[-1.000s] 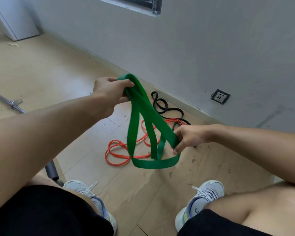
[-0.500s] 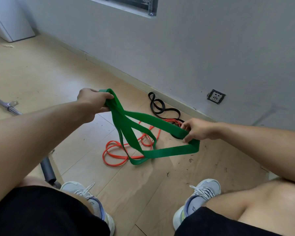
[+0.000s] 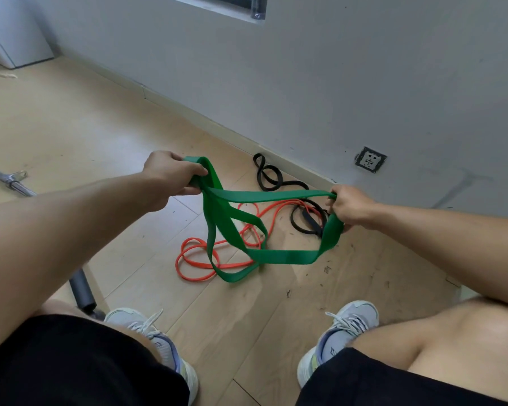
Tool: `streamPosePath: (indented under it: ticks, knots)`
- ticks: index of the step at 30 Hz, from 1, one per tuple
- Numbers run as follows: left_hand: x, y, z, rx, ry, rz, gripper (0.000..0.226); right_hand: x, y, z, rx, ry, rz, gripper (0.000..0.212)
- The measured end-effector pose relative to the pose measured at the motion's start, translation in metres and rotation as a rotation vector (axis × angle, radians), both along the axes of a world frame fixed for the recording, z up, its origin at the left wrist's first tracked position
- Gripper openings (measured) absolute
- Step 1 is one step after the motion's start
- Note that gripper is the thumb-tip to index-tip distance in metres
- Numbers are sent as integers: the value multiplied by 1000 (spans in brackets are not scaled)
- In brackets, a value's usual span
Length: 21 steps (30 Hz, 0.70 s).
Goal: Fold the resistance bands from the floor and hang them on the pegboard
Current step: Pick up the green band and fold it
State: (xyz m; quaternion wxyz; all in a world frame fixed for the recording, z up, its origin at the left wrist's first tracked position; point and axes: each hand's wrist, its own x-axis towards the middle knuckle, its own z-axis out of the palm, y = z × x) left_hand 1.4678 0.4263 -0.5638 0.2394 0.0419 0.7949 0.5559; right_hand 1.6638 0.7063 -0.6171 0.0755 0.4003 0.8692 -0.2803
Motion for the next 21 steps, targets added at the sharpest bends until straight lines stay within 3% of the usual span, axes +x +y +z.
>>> streamPosePath:
  ticks: [2,4,7,11,17,21]
  knots:
    - [-2,-2,0,-15,7,23,43,3,2,-1,-159,63,-44,7]
    - [-4,-4,0,-26,12,43,41,6,4,-1,-265,72,-15,28]
    - [-8,-6,0,-28,15,63,40,9,4,-3,-183,13,84,47]
    - [-10,-9,-3,-81,34,66,43,6,10,-6,16,-20,140,40]
    - [-10,-12,-4,-126,69,36,25,9,18,2,363,-200,263,17]
    - [-12,-13,-3,-149,72,60,23,11,20,-1,411,-307,323,14]
